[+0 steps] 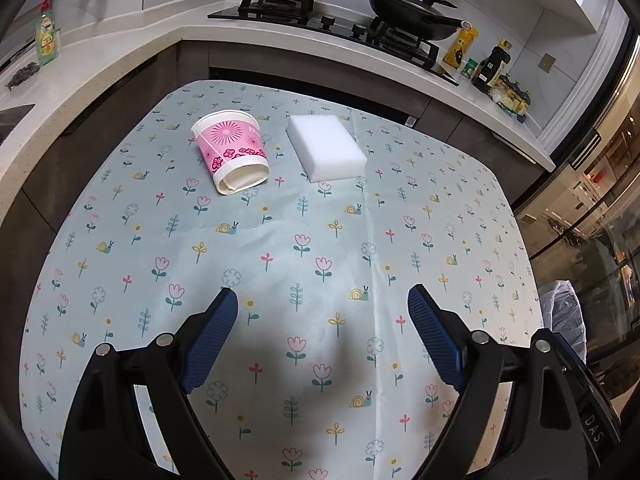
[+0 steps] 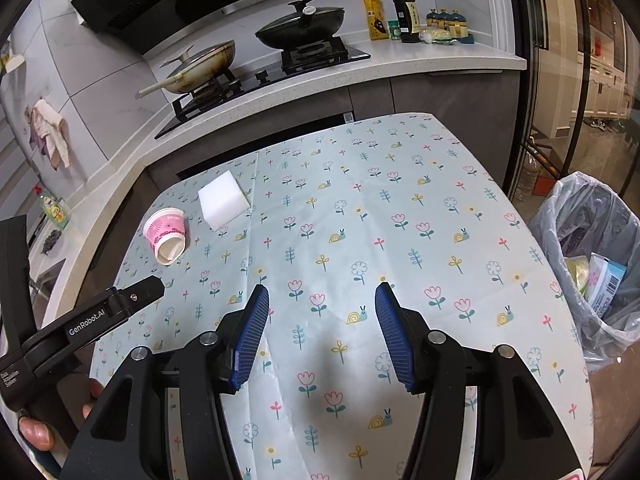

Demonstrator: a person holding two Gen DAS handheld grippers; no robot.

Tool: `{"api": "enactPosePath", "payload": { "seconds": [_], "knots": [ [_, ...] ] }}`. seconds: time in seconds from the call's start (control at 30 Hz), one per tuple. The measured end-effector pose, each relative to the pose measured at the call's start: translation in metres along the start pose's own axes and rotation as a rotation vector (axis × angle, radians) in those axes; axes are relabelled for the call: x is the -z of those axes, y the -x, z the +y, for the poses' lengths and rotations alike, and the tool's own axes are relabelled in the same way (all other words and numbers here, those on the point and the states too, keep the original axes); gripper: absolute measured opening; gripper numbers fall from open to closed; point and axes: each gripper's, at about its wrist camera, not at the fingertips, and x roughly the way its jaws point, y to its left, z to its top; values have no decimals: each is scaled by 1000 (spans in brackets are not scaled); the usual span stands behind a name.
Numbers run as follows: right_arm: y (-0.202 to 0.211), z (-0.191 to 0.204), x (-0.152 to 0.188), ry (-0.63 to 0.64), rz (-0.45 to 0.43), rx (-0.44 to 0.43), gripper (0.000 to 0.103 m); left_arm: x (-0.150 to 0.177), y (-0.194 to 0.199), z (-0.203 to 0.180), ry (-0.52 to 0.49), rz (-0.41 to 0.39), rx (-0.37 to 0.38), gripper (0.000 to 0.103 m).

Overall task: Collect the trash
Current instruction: 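Grasp the pink paper cup with left gripper while right gripper grasps the white sponge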

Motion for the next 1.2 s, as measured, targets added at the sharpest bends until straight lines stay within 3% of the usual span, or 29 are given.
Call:
{"api": "enactPosePath", "payload": {
  "seconds": [0.83, 1.1, 1.2],
  "knots": [
    [-43, 30, -16, 34, 25, -19, 54, -21, -17, 47, 59, -19, -64, 83],
    [-76, 50, -28, 66, 45, -43, 54, -43, -29, 70, 117, -39, -96, 92],
    [-96, 68, -36, 112, 43, -58, 62, -58, -40, 78, 146, -37, -108, 93]
  ]
}}
